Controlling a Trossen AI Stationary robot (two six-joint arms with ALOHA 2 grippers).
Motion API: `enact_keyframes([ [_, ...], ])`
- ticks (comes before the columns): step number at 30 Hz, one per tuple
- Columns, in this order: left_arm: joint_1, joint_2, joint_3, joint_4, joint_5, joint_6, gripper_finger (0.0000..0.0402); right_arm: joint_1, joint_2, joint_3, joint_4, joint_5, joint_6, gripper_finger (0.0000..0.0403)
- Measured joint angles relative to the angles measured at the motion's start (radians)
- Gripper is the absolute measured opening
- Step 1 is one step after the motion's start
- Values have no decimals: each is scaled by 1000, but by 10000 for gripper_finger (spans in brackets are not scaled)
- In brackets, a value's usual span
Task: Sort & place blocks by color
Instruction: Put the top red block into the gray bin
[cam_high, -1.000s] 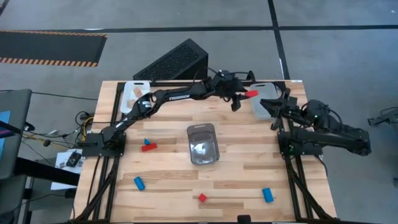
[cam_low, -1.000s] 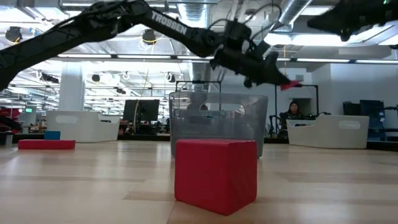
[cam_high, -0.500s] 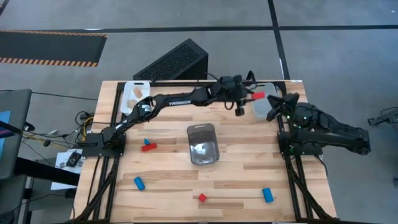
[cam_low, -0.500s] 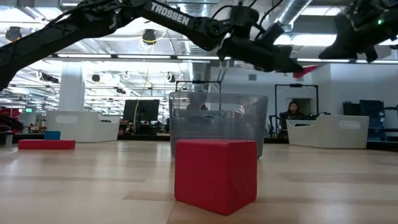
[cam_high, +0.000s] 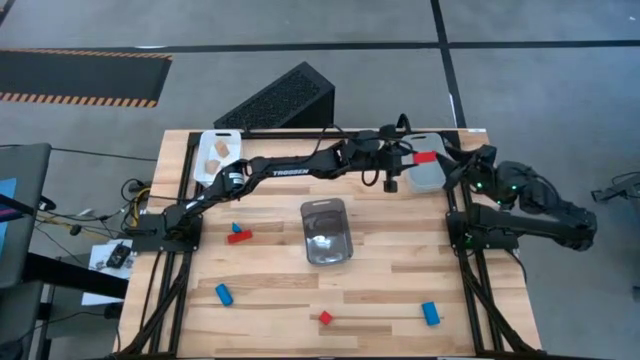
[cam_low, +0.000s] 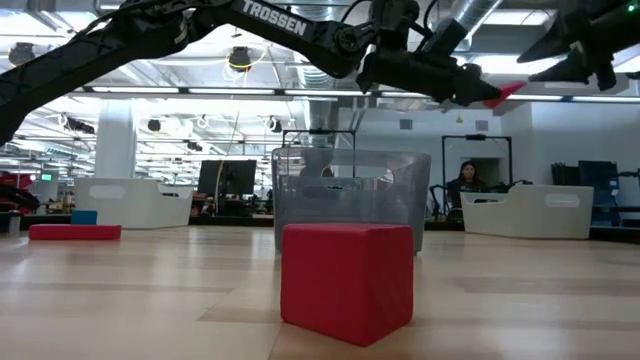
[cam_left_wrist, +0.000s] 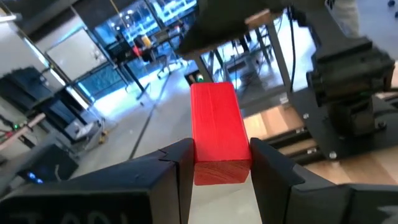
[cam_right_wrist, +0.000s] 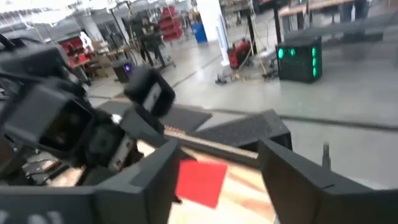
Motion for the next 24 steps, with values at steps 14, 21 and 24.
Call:
enact_keyframes([
  [14,-32,3,0,72,10,106,101,-1,32,0,-58,1,104,258],
  [21,-41,4,0,77,-18,148,102,-1,32,0,-58,-69,155,202],
  [24,-37,4,0,78,-18,147,102,-1,33,0,-59,-80,160,163],
])
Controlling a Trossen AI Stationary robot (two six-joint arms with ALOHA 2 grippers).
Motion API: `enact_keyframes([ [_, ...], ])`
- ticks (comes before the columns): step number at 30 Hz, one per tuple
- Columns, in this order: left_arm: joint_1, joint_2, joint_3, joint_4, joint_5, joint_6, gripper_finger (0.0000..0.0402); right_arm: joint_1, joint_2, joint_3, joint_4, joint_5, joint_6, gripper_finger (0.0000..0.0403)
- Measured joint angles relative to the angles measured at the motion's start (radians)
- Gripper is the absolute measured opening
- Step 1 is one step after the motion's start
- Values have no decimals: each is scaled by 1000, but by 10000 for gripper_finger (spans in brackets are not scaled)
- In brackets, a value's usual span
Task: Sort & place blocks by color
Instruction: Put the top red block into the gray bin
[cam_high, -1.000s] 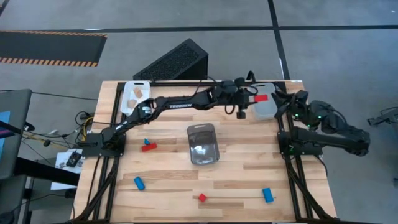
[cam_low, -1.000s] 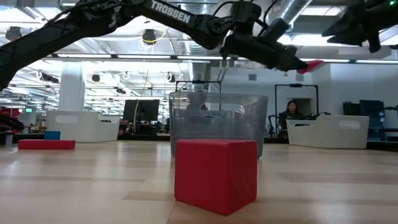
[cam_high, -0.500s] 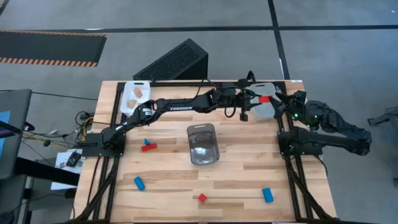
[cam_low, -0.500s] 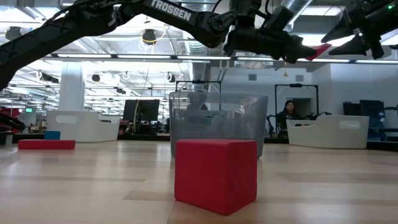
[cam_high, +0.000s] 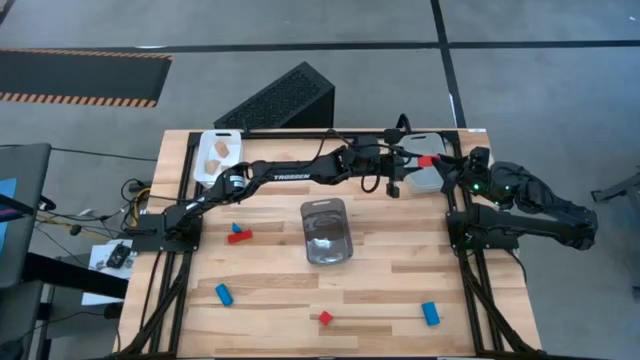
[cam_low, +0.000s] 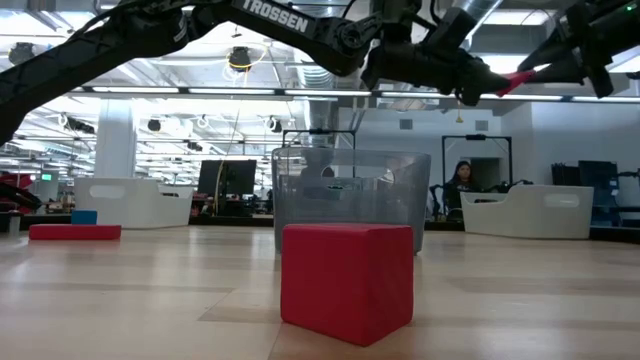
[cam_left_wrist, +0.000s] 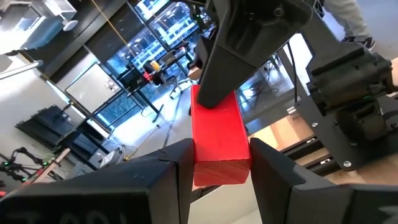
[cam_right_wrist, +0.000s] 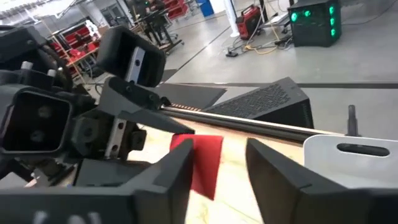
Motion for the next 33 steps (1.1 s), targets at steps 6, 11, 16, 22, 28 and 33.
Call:
enact_keyframes([
  [6,2,0,0,19,-1,0,102,0,0,0,12,-35,3,88],
  [11,3,1,0,33,-4,22,102,0,0,1,32,-44,-4,63],
  [16,3,1,0,26,-16,14,113,0,0,1,39,-51,-46,50],
  [22,8,0,0,-19,-45,-88,190,0,11,-2,29,0,-141,10],
  [28,41,-2,1,-73,-40,-220,265,0,83,-2,32,15,-152,14],
  [33,72,-9,0,-231,69,-314,278,0,175,-1,-9,118,-174,11],
])
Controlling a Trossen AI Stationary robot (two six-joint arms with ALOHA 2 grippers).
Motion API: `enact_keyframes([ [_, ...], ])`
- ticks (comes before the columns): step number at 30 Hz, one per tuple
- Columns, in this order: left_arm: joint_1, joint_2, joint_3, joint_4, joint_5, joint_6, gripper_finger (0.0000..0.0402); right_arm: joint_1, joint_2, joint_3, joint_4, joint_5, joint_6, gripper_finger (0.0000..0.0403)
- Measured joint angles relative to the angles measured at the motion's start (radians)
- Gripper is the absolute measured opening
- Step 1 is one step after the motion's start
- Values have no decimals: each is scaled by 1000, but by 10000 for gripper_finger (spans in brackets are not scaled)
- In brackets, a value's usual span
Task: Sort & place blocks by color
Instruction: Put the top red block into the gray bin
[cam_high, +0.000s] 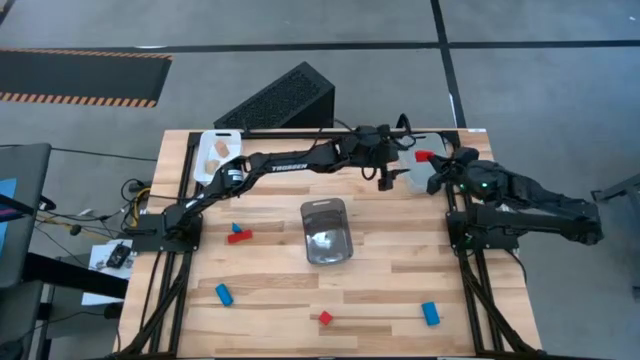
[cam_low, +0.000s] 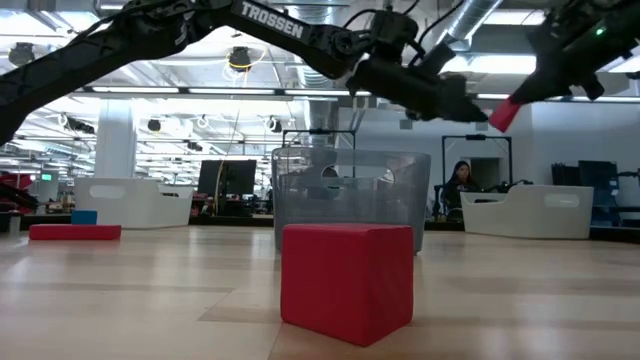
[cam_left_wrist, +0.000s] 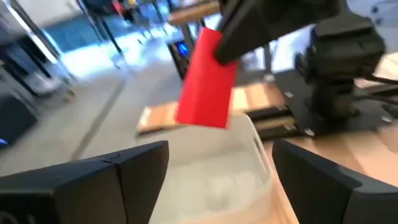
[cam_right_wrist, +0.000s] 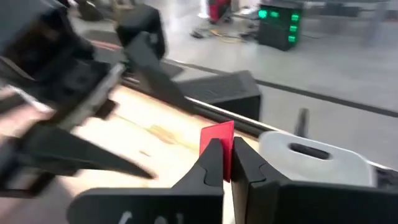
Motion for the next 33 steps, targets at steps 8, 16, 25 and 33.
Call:
enact_keyframes([
  [8,32,-58,0,-312,64,-10,217,-81,146,0,-44,7,0,12],
  [16,23,-106,-128,-430,114,-17,128,-235,299,0,-56,-131,-27,13],
  [25,26,-458,-759,125,88,-54,62,-315,397,0,-41,-165,-52,15],
  [33,25,-557,-975,274,83,-115,59,-368,510,0,-38,-188,-35,16],
])
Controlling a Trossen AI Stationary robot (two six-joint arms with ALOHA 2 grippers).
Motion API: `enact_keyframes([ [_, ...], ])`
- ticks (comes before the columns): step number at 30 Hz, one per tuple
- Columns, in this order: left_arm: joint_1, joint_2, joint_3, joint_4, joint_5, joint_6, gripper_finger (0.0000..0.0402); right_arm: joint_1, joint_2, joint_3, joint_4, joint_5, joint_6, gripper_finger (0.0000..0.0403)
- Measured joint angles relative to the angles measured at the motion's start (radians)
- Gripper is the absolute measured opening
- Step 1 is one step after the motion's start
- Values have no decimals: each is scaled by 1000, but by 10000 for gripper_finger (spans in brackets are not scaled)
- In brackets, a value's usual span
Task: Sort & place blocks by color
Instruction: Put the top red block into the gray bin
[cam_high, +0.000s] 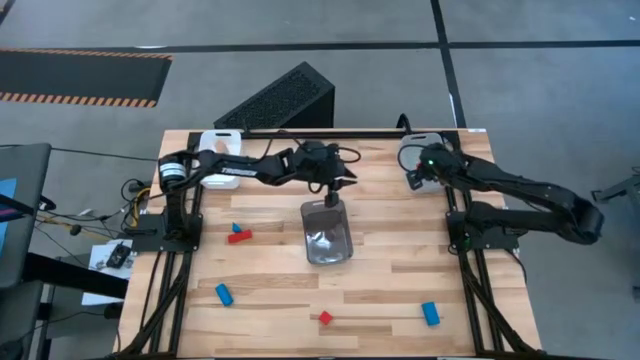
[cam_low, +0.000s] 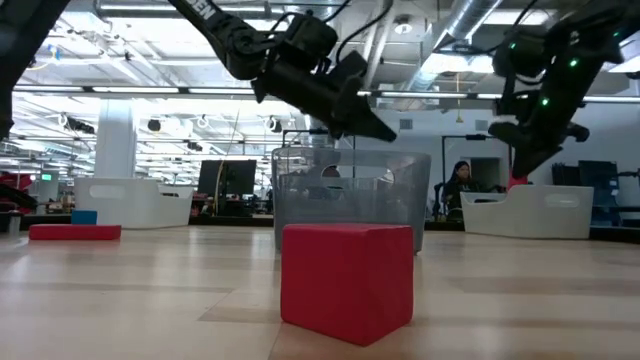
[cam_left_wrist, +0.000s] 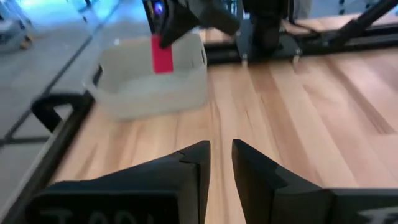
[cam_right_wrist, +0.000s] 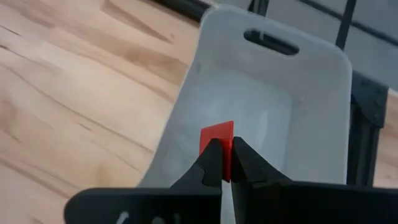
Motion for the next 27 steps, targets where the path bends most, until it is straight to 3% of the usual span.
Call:
enact_keyframes([
  [11,-27,1,-3,-148,-113,-24,59,-52,191,0,80,-3,-48,16],
  [16,-35,-6,-10,-151,-134,-20,59,-105,240,0,120,-60,-92,16],
  [24,-35,-184,-314,221,-181,-74,59,-163,263,0,143,-84,-112,57],
  [27,-42,-241,-388,283,-202,-101,59,-163,263,0,157,-88,-115,70],
])
